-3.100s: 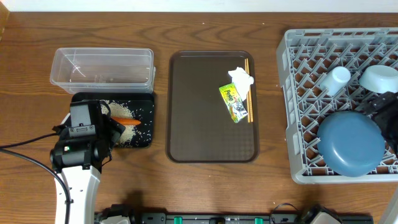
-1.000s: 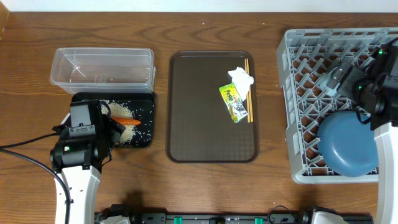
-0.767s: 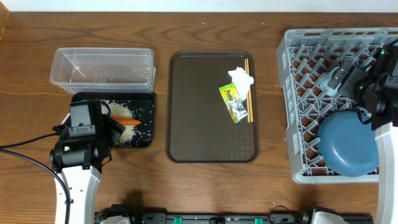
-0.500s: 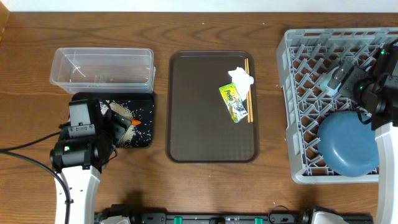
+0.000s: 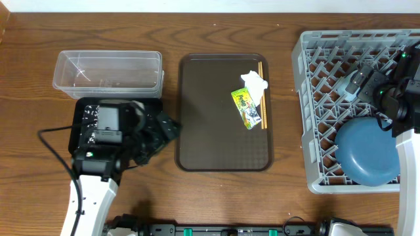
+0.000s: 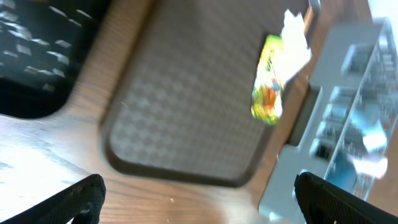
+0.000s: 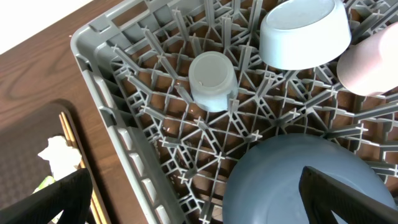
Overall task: Sort waste into correct bins and load items into the dishwasher rack
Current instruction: 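Swing the left gripper from the black tray toward the brown tray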
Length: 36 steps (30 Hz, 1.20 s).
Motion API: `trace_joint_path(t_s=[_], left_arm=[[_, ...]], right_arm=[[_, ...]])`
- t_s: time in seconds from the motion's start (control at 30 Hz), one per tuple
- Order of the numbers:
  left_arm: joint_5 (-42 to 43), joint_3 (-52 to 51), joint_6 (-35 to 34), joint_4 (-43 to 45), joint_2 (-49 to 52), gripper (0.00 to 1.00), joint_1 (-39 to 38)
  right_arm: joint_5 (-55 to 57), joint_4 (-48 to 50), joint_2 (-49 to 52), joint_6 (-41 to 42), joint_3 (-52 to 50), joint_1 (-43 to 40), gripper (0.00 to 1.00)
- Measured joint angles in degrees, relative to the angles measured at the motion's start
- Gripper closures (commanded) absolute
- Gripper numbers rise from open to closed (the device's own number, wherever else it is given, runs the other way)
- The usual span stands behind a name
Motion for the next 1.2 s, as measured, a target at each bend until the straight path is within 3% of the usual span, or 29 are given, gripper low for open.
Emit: trace_joint_path(t_s=[0.33, 0.43, 0.57, 0.73, 0.87, 1.07, 1.2], left_arm=[[-2.6, 0.0, -4.1, 13.5, 11.0, 0.02, -18.3], [-2.7, 1.0, -4.4, 14.0, 16.5, 0.02, -21.0], [-4.3, 6.3, -3.3, 9.8, 23.0, 0.02, -23.3], [-13.2, 19.6, -1.2, -0.5, 27.5, 0.02, -26.5], [-17.3, 29.7, 1.1, -3.1, 30.9, 0.02, -28.6], [-18.8, 41.0, 4.0, -8.6, 42.0, 0.02, -30.0], [-18.3, 42.9, 4.7, -7.8, 49.4, 0.02, -30.0]], right_arm=[[0.0, -0.1, 0.0, 0.0, 0.0, 0.0, 0.01], [0.0, -0.1, 0.0, 0.0, 0.0, 0.0, 0.01], [0.0, -0.2, 0.0, 0.0, 0.0, 0.0, 0.01], [0.0, -0.2, 0.0, 0.0, 0.0, 0.0, 0.01], [0.0, -0.2, 0.0, 0.0, 0.0, 0.0, 0.01], [0.0, -0.2, 0.0, 0.0, 0.0, 0.0, 0.01], [0.0, -0.2, 0.0, 0.0, 0.0, 0.0, 0.01]])
